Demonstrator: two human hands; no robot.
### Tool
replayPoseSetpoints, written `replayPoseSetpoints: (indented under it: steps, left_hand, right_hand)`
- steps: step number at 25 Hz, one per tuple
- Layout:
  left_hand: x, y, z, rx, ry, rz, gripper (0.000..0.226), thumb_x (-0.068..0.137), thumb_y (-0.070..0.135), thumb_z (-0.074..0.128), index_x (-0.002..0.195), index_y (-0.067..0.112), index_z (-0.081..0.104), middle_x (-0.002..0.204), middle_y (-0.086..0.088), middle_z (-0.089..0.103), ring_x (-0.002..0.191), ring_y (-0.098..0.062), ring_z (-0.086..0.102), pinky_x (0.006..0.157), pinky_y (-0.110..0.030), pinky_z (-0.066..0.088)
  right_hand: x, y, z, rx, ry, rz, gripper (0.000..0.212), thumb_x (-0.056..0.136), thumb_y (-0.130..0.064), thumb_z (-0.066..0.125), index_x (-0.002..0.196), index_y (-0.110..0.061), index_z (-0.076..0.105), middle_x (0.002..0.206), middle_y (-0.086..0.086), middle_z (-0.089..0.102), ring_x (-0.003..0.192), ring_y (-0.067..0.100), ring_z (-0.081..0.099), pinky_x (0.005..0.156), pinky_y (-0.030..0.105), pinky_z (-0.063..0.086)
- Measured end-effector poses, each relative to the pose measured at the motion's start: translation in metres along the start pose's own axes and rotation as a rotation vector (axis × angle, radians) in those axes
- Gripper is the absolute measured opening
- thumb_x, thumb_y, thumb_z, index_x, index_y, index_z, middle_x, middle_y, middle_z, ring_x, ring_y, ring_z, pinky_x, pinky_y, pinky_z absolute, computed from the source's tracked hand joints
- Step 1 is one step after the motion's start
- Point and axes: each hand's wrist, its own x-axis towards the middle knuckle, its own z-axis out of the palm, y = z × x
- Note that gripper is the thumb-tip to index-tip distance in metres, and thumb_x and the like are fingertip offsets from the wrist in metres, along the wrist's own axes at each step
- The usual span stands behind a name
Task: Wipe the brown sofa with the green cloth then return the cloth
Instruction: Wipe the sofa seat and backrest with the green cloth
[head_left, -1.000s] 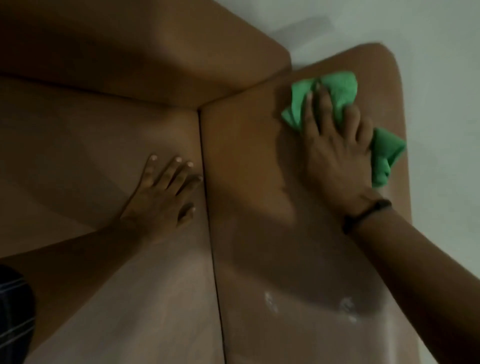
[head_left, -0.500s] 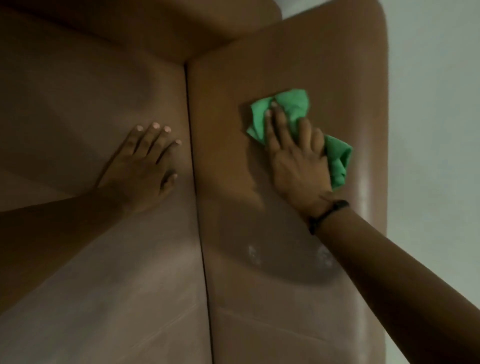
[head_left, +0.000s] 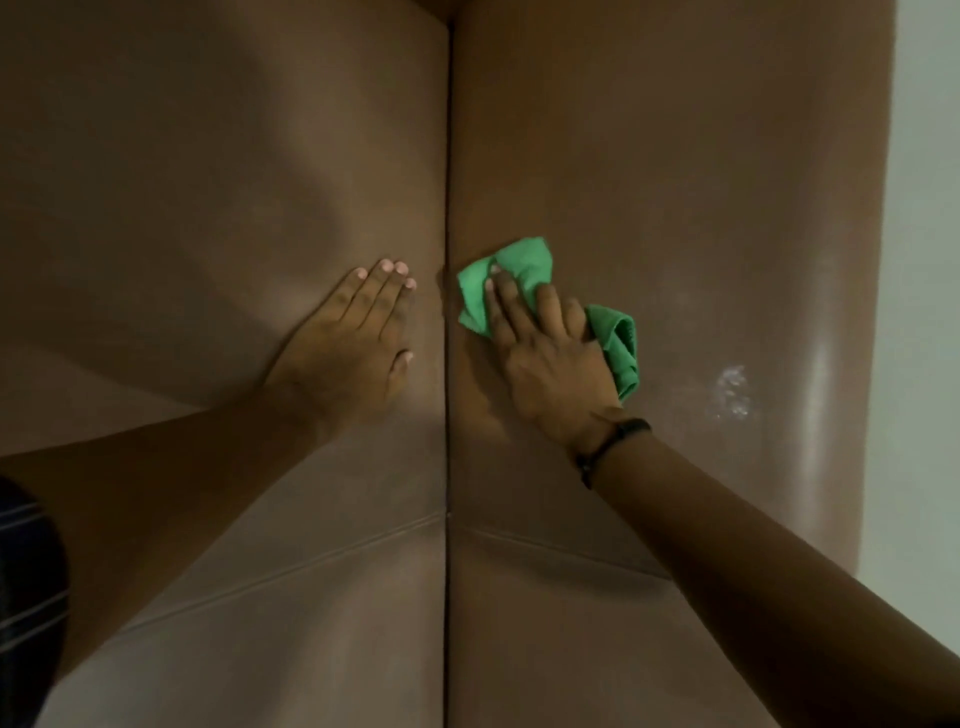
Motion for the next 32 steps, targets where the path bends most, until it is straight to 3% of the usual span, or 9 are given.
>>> replayPoseSetpoints:
  steps: [3,7,11,16,20,23,25,29,32]
  left_hand:
    - [-0.008,0.000,0.003,0.004,0.008,-0.014,0.082,0.110,0.047,0.013,0.174,-0.004,0.005,0.184,-0.027,0.011,0.173,-0.038,0.011,0.142,-0.051,0.005]
    - [-0.010,0.000,0.005,0.042,0.044,-0.021,0.081,0.111,0.047,0.011,0.175,-0.003,0.005,0.184,-0.025,0.012,0.173,-0.036,0.011,0.142,-0.049,0.005]
    - [-0.010,-0.001,0.008,0.022,0.044,-0.029,0.081,0.111,0.047,0.017,0.174,-0.003,0.009,0.183,-0.026,0.015,0.172,-0.037,0.015,0.142,-0.050,0.007]
    - [-0.010,-0.003,0.011,0.016,0.079,-0.021,0.081,0.111,0.046,0.023,0.174,-0.004,0.014,0.182,-0.027,0.020,0.171,-0.038,0.020,0.142,-0.051,0.011]
    - [-0.008,-0.003,0.013,0.029,0.045,-0.006,0.081,0.110,0.046,0.022,0.174,-0.004,0.013,0.182,-0.027,0.021,0.171,-0.038,0.022,0.142,-0.051,0.011]
    - [-0.009,-0.004,0.011,0.021,0.055,0.004,0.081,0.110,0.045,0.025,0.173,-0.004,0.016,0.181,-0.028,0.023,0.170,-0.039,0.024,0.142,-0.051,0.013]
    - [-0.007,-0.004,0.013,0.005,0.071,-0.002,0.081,0.110,0.044,0.029,0.173,-0.005,0.018,0.181,-0.028,0.024,0.169,-0.040,0.025,0.141,-0.052,0.015]
    - [-0.006,-0.003,0.013,0.018,0.028,-0.001,0.081,0.111,0.044,0.035,0.174,-0.004,0.015,0.182,-0.028,0.021,0.170,-0.038,0.023,0.142,-0.051,0.012]
    - [-0.009,-0.002,0.007,-0.031,0.045,0.001,0.079,0.111,0.042,0.036,0.173,-0.005,0.019,0.181,-0.028,0.023,0.170,-0.039,0.025,0.141,-0.052,0.016]
  right_hand:
    - [-0.052,0.011,0.011,-0.064,-0.034,-0.122,0.073,0.099,-0.021,0.022,0.170,-0.006,0.011,0.179,0.011,0.011,0.141,0.041,0.033,0.113,0.050,0.032]
    - [-0.027,0.017,0.001,0.010,0.052,0.123,0.075,0.100,-0.018,0.035,0.170,-0.005,0.010,0.179,0.011,0.009,0.140,0.042,0.030,0.111,0.050,0.030]
    - [-0.055,0.004,0.019,-0.037,-0.045,-0.142,0.073,0.103,-0.021,0.031,0.170,-0.007,0.004,0.179,0.009,0.004,0.144,0.041,0.033,0.114,0.049,0.029]
    - [-0.026,0.022,0.003,0.017,0.097,0.153,0.068,0.109,-0.035,0.030,0.171,-0.013,0.014,0.177,0.009,0.017,0.139,0.042,0.030,0.109,0.052,0.023]
    - [-0.062,0.000,0.024,-0.014,0.065,-0.111,0.066,0.110,-0.041,0.026,0.170,-0.012,0.022,0.175,0.010,0.027,0.140,0.041,0.039,0.110,0.052,0.028]
    - [-0.028,0.027,0.011,0.002,0.178,0.099,0.066,0.111,-0.045,0.025,0.170,-0.014,0.022,0.175,0.007,0.028,0.140,0.040,0.037,0.109,0.053,0.025]
    - [0.011,0.025,-0.004,0.011,0.128,0.187,0.068,0.112,-0.049,0.027,0.170,-0.013,0.020,0.175,0.009,0.026,0.141,0.041,0.036,0.110,0.054,0.023]
    - [-0.022,0.020,0.014,0.011,0.084,-0.141,0.068,0.110,-0.045,0.034,0.169,-0.013,0.024,0.174,0.010,0.029,0.141,0.040,0.039,0.112,0.054,0.028]
    - [0.021,0.055,-0.003,0.009,0.199,0.074,0.066,0.110,-0.044,0.029,0.169,-0.015,0.024,0.174,0.008,0.028,0.138,0.040,0.037,0.108,0.052,0.026]
